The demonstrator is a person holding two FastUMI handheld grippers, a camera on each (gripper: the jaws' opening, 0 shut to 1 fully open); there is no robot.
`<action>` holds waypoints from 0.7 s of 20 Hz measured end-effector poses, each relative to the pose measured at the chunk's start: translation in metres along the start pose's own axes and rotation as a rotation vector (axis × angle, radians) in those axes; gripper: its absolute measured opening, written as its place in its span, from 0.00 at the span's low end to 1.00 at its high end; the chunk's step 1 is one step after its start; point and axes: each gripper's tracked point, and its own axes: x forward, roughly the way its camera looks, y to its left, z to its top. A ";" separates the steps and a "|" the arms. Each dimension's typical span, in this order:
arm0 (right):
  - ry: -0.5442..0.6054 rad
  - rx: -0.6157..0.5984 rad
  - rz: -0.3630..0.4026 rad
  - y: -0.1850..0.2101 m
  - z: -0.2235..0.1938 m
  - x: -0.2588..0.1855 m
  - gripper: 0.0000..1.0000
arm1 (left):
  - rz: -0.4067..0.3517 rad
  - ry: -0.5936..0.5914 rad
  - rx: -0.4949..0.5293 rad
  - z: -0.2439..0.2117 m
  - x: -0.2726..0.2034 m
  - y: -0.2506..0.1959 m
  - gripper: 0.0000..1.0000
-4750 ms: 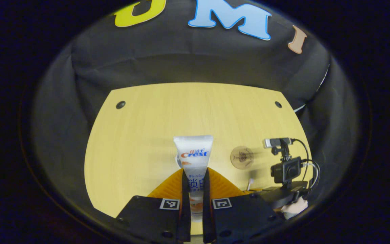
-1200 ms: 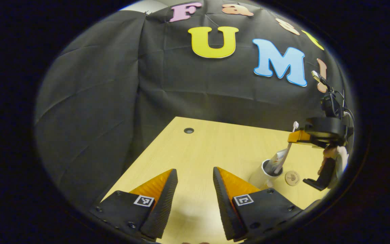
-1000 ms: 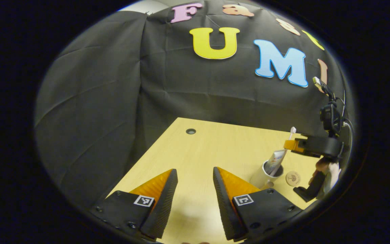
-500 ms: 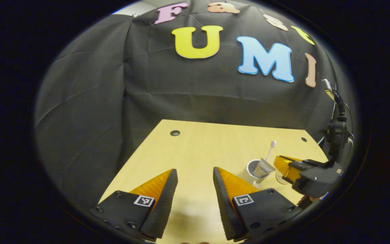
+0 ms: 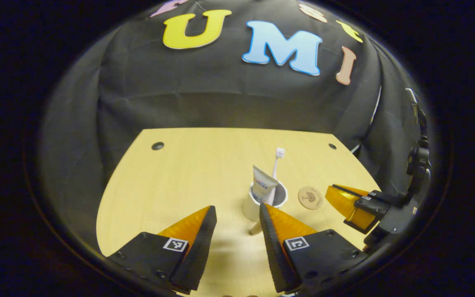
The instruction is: Put the toothbrush and toothpaste on the desktop into the cup, then pick up the cup and place it on the coaster on the desktop.
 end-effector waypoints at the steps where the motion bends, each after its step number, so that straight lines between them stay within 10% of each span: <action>1: 0.004 0.008 -0.014 -0.007 -0.002 -0.002 0.09 | -0.026 0.049 0.009 -0.002 0.004 -0.006 0.71; 6: 0.022 0.051 -0.069 -0.037 -0.008 -0.008 0.09 | -0.128 0.269 0.040 -0.024 0.031 -0.021 0.70; 14: 0.052 0.133 -0.156 -0.089 -0.021 -0.018 0.09 | -0.091 0.556 0.132 -0.047 0.045 0.016 0.66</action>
